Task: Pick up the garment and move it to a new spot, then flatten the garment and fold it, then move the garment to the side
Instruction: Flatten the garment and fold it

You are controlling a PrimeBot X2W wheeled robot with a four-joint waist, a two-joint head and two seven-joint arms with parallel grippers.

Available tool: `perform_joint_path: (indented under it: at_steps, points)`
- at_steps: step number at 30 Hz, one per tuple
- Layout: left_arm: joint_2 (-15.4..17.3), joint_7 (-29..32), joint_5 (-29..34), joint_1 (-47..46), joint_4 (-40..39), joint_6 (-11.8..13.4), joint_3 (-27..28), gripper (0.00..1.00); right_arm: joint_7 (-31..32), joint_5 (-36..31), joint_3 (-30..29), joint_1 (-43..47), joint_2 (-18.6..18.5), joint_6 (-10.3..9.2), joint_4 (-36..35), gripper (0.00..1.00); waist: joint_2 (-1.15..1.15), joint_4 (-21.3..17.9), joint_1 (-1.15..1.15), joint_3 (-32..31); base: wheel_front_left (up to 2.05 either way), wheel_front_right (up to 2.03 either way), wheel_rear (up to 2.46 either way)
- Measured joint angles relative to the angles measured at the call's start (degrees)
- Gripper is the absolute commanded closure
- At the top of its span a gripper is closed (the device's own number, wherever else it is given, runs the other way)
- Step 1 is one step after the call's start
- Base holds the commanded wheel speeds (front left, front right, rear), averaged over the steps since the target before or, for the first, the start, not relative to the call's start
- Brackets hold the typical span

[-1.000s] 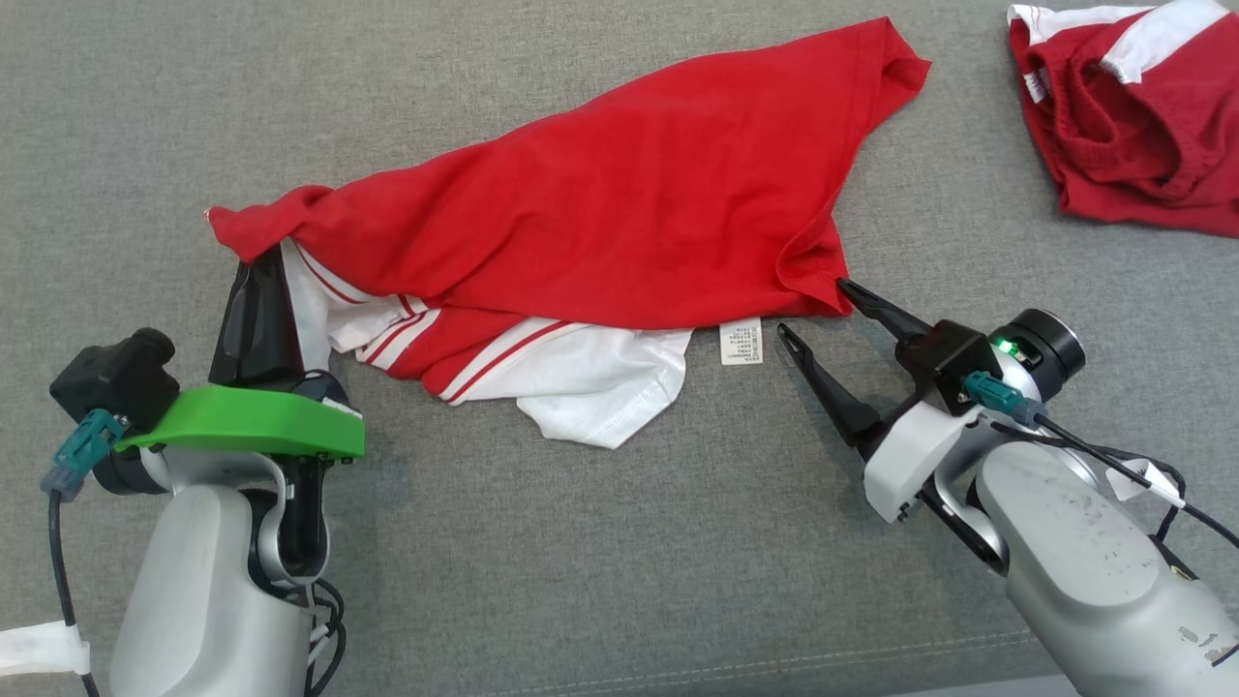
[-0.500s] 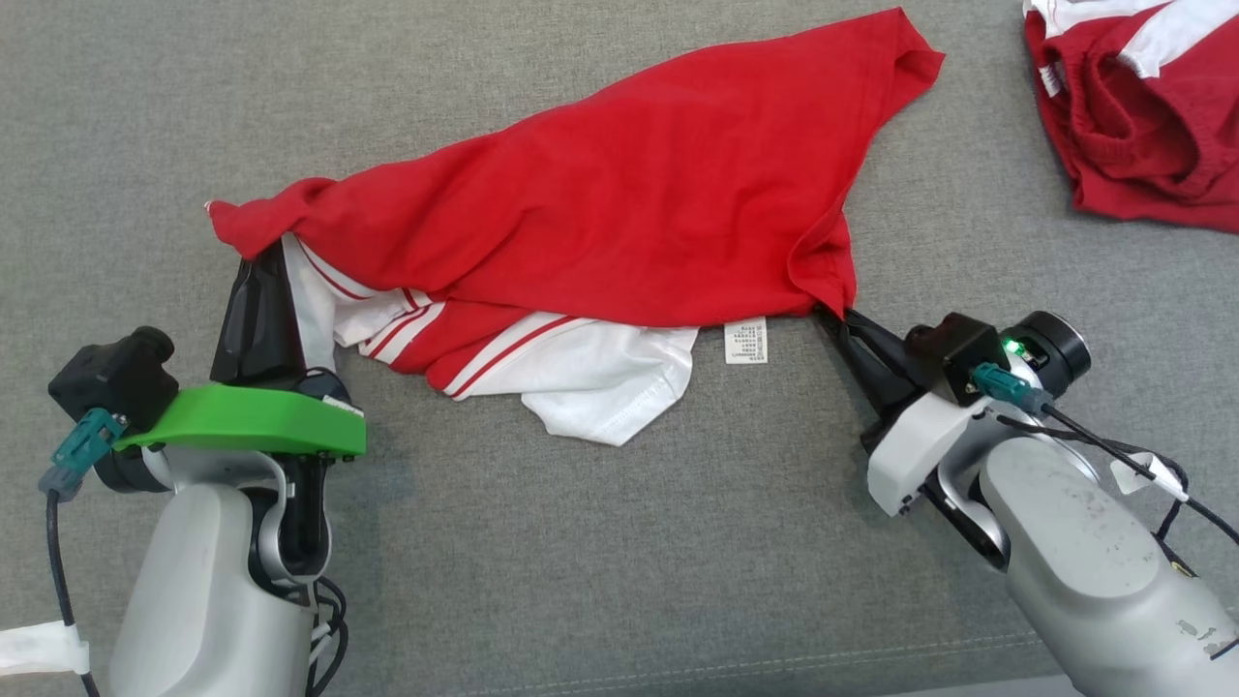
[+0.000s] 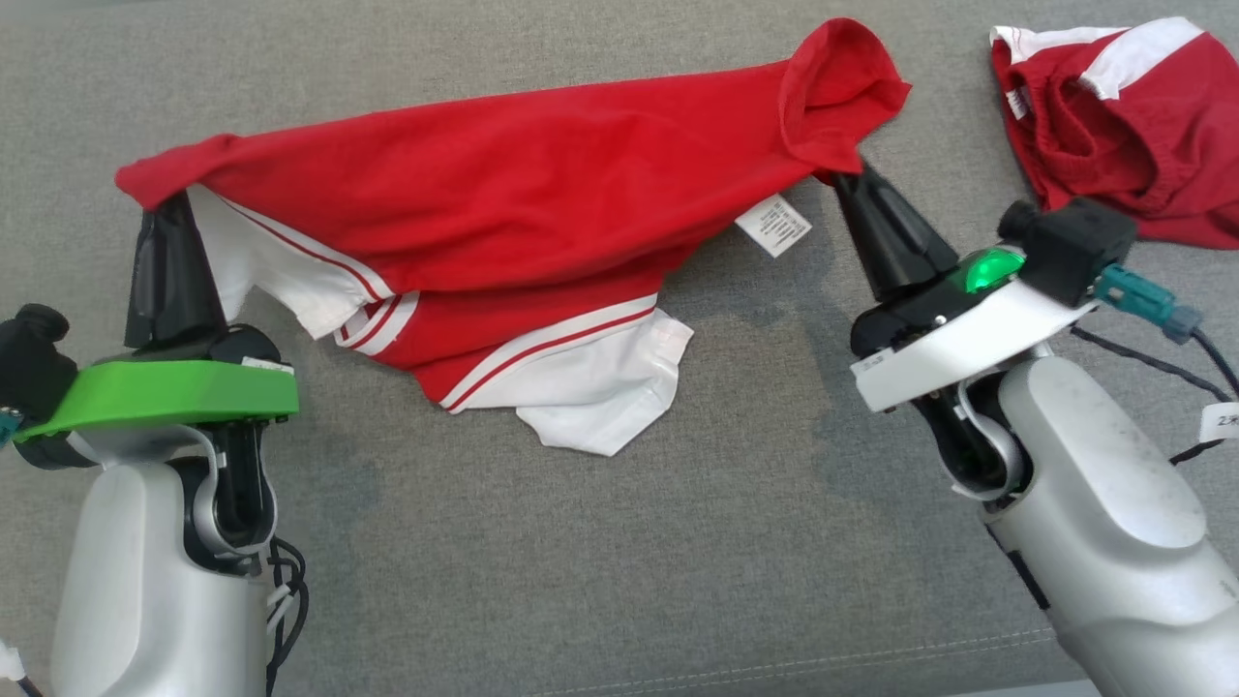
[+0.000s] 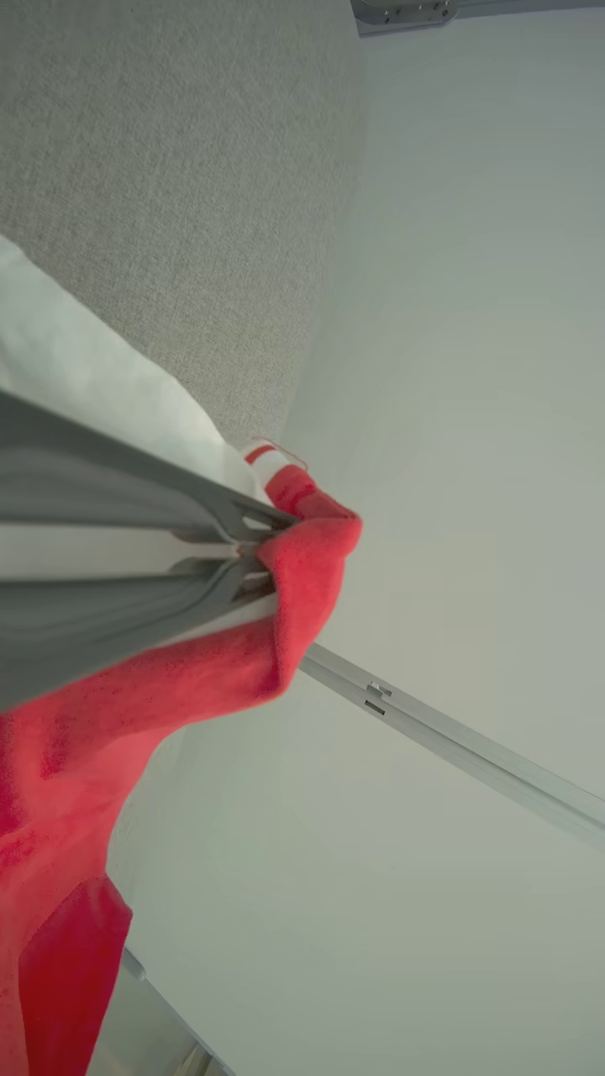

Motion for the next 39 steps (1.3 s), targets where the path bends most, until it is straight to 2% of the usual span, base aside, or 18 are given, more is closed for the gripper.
perform_joint_path:
  at_steps: [8, 13, 18, 24, 27, 29, 32, 37, 39]
  points:
    - [-0.04, -0.01, -0.11, -0.25, -4.14, -0.74, 4.21, 1.00, -0.01, 6.86, -5.15, -0.35, -3.97, 0.00, -6.95, 1.00, 0.00, -0.64, 0.00, -3.64, 0.00, 0.00, 0.00]
    - [-0.05, -0.02, 0.83, -0.27, -7.01, -1.49, 4.98, 1.00, -0.01, 9.55, -7.56, -0.31, -5.88, 0.00, -10.44, 1.00, 0.00, -1.09, 0.00, -6.24, 0.00, 0.00, 0.00]
    - [0.11, -0.09, 1.31, -0.37, -9.43, -2.78, 5.00, 1.00, -0.01, 13.44, -10.22, -0.23, -6.15, 0.00, -14.28, 1.00, 0.00, -1.59, 0.00, -8.96, 0.00, 0.00, 0.00]
    - [0.44, -0.32, 0.94, -0.37, -14.36, -3.93, 4.32, 1.00, -0.02, 17.69, -10.73, 1.09, -6.78, 0.00, -20.26, 1.00, 0.00, -2.35, 0.00, -12.05, 0.00, 0.00, 0.00]
    - [0.56, -0.19, 0.69, -0.29, -16.13, -3.93, 3.67, 1.00, -0.03, 23.48, -11.09, 2.28, -5.83, 0.00, -22.58, 1.00, 0.00, -2.78, 0.00, -13.36, 0.00, 0.00, 0.00]
    - [1.27, 0.86, 1.07, -0.07, -16.21, -3.92, 3.54, 1.00, -0.03, 26.08, -12.22, 4.17, -4.14, 0.01, -20.30, 1.00, 0.00, -3.08, 0.00, -14.10, 0.00, 0.00, 0.00]
    - [3.21, 2.16, 2.80, 1.30, -15.67, -3.31, 3.87, 1.00, 1.74, 23.74, -11.70, 7.27, -6.37, -0.07, -14.90, 1.00, 0.00, -3.73, 0.00, -14.89, 0.00, 0.00, 0.00]
    - [1.62, 3.32, 2.79, 2.21, -17.37, -3.21, 2.35, 1.00, 4.12, 23.72, -10.49, 8.89, -7.61, -0.11, -13.93, 1.00, 0.00, -4.29, 0.00, -15.41, 0.00, 0.00, 0.00]
    - [1.57, 3.25, 2.56, 3.38, -18.74, -2.56, 2.85, 1.00, 4.12, 23.70, -11.54, 9.35, -8.02, -0.92, -13.86, 1.00, 0.00, -4.27, 0.00, -15.40, 0.00, 0.00, 0.00]
